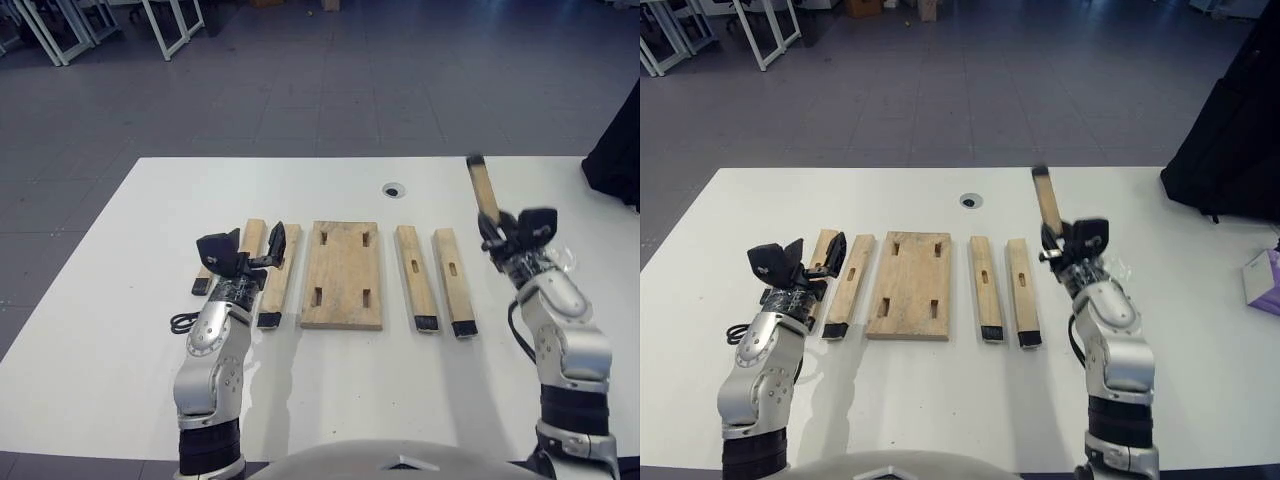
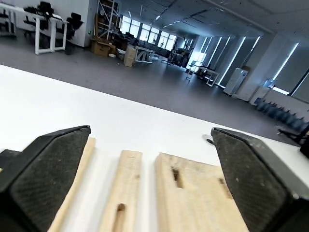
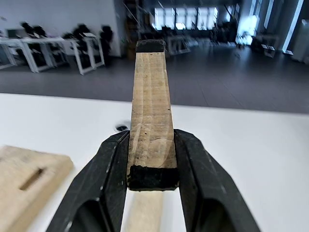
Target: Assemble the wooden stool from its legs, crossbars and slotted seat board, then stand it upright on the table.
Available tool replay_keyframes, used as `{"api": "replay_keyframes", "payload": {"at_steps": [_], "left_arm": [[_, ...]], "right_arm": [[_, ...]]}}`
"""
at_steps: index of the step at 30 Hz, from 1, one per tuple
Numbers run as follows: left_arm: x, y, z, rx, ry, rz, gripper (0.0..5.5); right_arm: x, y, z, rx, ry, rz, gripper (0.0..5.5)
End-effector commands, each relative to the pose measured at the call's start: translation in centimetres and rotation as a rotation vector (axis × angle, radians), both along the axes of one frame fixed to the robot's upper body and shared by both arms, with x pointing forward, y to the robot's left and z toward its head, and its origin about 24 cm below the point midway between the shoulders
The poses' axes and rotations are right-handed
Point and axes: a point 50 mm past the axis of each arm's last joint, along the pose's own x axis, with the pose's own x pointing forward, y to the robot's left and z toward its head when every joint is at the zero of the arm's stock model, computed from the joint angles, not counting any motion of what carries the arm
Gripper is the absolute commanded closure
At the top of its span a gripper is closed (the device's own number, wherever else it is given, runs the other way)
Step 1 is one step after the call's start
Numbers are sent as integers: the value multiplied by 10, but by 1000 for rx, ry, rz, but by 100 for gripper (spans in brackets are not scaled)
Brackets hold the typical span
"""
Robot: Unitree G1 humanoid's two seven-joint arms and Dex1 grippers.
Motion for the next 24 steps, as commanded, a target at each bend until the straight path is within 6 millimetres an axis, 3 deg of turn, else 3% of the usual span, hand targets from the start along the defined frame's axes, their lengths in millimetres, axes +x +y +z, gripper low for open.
{"api": "replay_keyframes", "payload": {"at_steps": [1, 4, 7, 19, 24], "left_arm": [[7, -30, 31, -433, -38, -343, 88], [-2, -39, 47, -610, -77, -475, 88], [-5, -46, 41, -637, -3, -514, 88], [-6, -51, 14, -571, 174, -462, 88], [-5, -51, 19, -621, 139, -457, 88]], "right_arm": [[-7, 37, 0, -69, -20, 250, 421], [-18, 67, -6, -90, -18, 408, 421], [-29, 86, -4, -58, -19, 525, 421], [-44, 97, -6, -63, 12, 687, 421], [-50, 100, -13, -82, 49, 742, 421]]}}
